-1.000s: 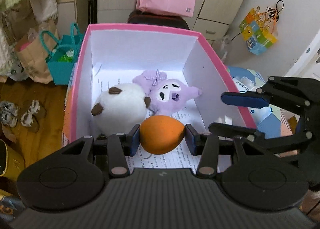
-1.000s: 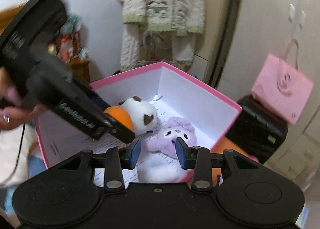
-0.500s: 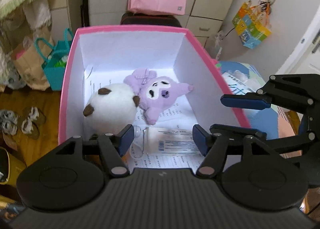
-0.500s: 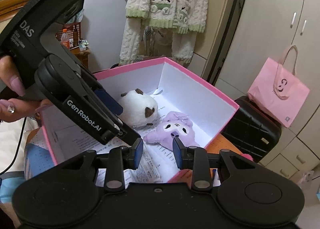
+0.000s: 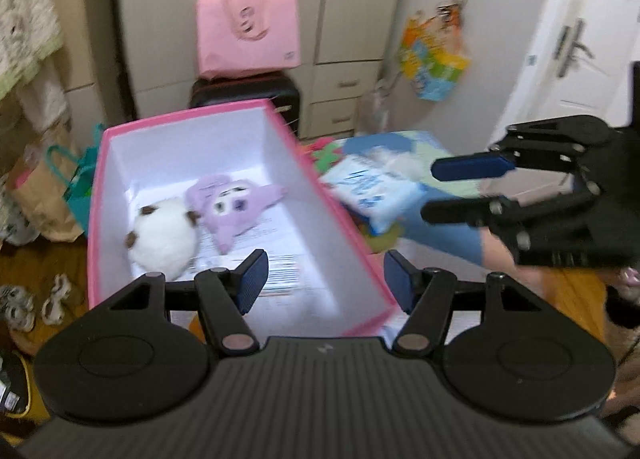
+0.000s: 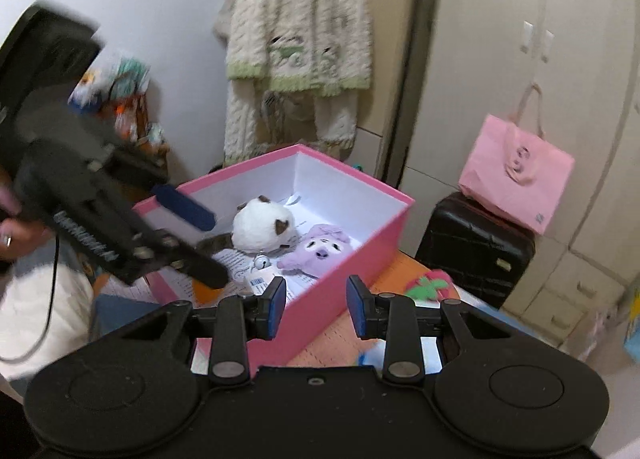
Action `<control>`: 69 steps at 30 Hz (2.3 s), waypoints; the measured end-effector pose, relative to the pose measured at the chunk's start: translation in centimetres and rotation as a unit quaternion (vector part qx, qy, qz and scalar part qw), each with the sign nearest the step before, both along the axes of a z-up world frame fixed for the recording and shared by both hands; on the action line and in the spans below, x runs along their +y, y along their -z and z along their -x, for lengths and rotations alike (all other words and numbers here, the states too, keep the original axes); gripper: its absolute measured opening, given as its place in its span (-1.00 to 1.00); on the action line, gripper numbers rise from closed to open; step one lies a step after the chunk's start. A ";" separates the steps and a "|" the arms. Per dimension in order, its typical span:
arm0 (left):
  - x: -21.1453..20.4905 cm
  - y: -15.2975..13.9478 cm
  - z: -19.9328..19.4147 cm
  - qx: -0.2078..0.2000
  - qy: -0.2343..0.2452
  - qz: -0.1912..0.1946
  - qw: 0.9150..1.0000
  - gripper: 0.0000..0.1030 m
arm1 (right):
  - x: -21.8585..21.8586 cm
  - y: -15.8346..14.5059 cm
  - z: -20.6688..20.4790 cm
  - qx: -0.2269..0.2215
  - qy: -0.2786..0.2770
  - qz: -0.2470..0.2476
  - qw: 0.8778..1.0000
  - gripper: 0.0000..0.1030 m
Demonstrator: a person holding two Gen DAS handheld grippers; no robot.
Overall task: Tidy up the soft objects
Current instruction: 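Move the left gripper to the green sponge while the right gripper reaches the white mesh puff, then close the right gripper on the white mesh puff while the left gripper grasps the green sponge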
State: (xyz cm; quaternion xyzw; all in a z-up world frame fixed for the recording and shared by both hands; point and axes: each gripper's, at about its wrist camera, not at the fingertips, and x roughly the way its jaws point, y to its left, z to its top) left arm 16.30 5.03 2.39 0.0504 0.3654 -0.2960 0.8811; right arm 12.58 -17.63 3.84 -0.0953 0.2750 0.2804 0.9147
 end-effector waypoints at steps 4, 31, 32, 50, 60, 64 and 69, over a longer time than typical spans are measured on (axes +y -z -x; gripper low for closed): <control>-2.2 -0.6 2.3 -0.031 0.014 -0.013 0.999 0.20 | -3.9 0.0 0.8 0.008 0.031 -0.053 0.998 -0.26; -14.7 6.9 2.3 -0.034 -0.034 -0.031 0.998 0.23 | -14.8 6.2 -4.5 0.033 0.095 -0.104 0.989 -0.21; -15.0 7.2 2.1 -0.037 -0.043 -0.036 0.998 0.23 | -14.8 6.6 -5.0 0.034 0.095 -0.100 0.990 -0.21; -17.4 12.0 -1.1 -0.063 -0.137 -0.075 0.986 0.24 | -14.2 10.7 -11.6 0.041 0.099 -0.091 0.990 -0.13; -17.5 13.7 -2.8 -0.055 -0.156 -0.045 0.985 0.25 | -13.5 12.7 -14.9 0.068 0.096 -0.093 0.989 0.26; -17.0 14.2 -3.6 -0.032 -0.167 -0.021 0.985 0.30 | -13.2 13.6 -15.7 0.075 0.098 -0.087 0.989 0.27; -17.0 14.4 -3.5 -0.047 -0.167 -0.022 0.985 0.19 | -12.8 14.4 -16.0 0.085 0.078 -0.084 0.990 0.27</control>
